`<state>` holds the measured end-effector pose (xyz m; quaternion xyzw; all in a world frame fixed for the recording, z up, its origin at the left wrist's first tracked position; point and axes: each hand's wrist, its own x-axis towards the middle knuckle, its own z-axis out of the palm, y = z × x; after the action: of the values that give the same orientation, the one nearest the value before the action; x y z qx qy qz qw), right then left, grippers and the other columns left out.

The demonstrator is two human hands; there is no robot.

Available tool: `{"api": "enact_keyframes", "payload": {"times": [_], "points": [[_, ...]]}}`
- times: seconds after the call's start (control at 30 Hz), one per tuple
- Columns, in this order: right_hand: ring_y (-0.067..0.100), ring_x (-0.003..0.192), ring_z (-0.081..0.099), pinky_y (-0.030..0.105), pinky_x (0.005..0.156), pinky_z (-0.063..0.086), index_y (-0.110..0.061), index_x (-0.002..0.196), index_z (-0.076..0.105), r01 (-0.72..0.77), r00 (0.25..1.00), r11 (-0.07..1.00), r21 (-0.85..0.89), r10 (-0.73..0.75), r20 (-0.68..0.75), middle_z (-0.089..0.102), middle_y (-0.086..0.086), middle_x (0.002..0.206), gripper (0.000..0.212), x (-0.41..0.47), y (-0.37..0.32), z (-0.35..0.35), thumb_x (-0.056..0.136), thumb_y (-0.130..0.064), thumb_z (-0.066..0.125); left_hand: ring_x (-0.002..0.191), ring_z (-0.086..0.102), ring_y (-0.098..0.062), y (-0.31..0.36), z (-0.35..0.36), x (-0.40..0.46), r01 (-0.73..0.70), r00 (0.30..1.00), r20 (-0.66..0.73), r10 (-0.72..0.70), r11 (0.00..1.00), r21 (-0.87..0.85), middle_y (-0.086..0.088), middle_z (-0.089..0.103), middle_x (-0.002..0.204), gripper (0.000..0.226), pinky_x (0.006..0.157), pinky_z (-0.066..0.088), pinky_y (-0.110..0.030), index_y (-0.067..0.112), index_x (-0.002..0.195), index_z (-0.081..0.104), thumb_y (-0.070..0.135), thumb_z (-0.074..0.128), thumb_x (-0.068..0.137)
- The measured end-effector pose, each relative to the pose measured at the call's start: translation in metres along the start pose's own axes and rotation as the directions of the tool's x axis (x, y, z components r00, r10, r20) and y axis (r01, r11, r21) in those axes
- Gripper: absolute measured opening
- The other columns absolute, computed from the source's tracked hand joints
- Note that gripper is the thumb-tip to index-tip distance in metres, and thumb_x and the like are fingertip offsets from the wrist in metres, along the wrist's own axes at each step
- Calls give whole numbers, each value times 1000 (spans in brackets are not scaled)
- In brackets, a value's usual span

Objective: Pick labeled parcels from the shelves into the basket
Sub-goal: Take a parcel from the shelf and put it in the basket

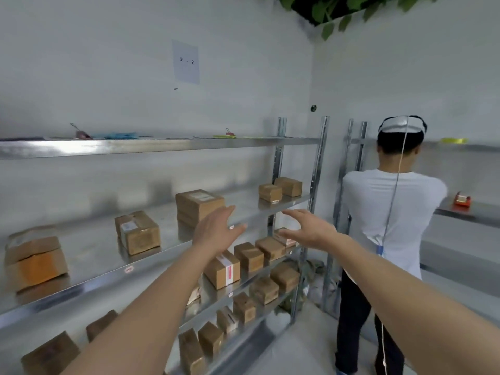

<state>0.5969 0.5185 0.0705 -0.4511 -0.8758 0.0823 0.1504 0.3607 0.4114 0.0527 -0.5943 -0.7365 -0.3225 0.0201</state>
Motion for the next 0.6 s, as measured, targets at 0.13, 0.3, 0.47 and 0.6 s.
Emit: {"api": "enact_keyframes", "payload": {"times": [0.13,0.3,0.47,0.6], "points": [[21,146,37,47,115,39,-39,156,30,1,1000,1000,-14,-1,14,29,-4,165,70,43,47,0,95,-65,53,145,32,-20,15,35,52,-9,1000,8,9,1000,12,6,32,159,74,112,37,-44,34,152,32,68,49,89],[22,150,32,49,118,35,-39,157,30,-7,1000,999,-53,8,16,29,-3,166,68,120,100,6,96,-66,48,144,33,-21,16,84,127,-13,999,32,13,1000,9,4,31,160,73,111,38,-42,31,154,29,64,49,91],[21,141,45,47,113,42,-42,156,29,-6,999,994,-107,9,34,32,-4,164,65,217,136,2,98,-64,48,145,31,-18,9,122,221,12,999,43,-12,1000,-21,6,29,160,72,111,35,-39,33,154,28,63,49,92],[21,143,42,47,113,41,-41,156,30,16,999,991,-130,-12,32,35,-4,162,65,305,155,-11,98,-63,49,144,33,-19,-1,140,306,35,999,18,-34,998,-49,7,31,159,71,110,35,-38,32,153,30,63,49,92]]}}
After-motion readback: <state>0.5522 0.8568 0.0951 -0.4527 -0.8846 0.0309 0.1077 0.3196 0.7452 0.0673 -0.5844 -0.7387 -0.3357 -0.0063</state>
